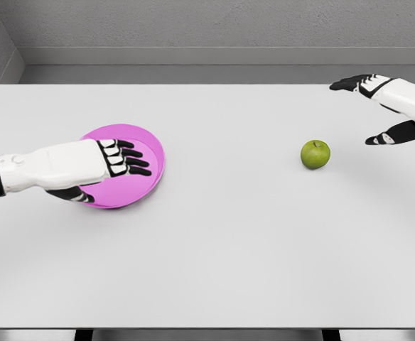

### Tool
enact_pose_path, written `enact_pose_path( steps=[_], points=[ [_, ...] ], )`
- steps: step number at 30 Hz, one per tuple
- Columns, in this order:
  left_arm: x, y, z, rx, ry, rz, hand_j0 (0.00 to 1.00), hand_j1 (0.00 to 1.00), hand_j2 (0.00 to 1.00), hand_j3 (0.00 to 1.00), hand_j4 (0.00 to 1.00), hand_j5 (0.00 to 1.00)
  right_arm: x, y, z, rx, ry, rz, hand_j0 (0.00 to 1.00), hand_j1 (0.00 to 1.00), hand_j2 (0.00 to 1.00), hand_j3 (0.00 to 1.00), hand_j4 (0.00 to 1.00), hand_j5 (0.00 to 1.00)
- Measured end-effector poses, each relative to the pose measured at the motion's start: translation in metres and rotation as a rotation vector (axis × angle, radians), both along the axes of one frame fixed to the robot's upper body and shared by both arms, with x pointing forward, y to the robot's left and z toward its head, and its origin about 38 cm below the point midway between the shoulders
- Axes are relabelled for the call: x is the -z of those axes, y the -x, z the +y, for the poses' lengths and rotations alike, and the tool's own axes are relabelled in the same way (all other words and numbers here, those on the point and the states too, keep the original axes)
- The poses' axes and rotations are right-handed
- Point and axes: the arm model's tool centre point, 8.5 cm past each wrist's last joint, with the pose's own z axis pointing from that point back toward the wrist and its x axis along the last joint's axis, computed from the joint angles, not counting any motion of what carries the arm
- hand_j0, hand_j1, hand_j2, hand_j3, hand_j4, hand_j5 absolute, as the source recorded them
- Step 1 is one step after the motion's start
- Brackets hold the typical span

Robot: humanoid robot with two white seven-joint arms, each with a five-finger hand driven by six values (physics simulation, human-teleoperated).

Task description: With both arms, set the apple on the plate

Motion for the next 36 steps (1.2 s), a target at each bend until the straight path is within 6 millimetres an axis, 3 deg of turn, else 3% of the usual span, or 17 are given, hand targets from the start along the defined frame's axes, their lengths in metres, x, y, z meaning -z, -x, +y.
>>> enact_pose_path(
  steps=[6,12,19,36],
  points=[
    [0.003,0.000,-0.004,0.009,-0.003,0.009,1.00,1.00,1.00,1.00,1.00,1.00,-0.001,-0.001,0.001,0.003,0.023,-0.007,1.00,1.00,1.00,1.00,1.00,1.00],
    [0.003,0.000,-0.005,0.010,-0.003,0.010,1.00,1.00,1.00,1.00,1.00,1.00,0.011,-0.001,0.005,-0.007,0.025,0.023,1.00,1.00,1.00,1.00,1.00,1.00],
    [0.003,0.000,-0.005,0.011,-0.004,0.010,1.00,1.00,1.00,1.00,1.00,1.00,0.038,-0.008,0.025,-0.041,0.003,0.088,1.00,1.00,1.00,1.00,1.00,1.00],
    [0.003,0.000,-0.005,0.012,-0.005,0.011,1.00,1.00,1.00,1.00,1.00,1.00,0.078,-0.019,0.041,-0.045,-0.025,0.188,1.00,1.00,1.00,1.00,1.00,1.00]
  ],
)
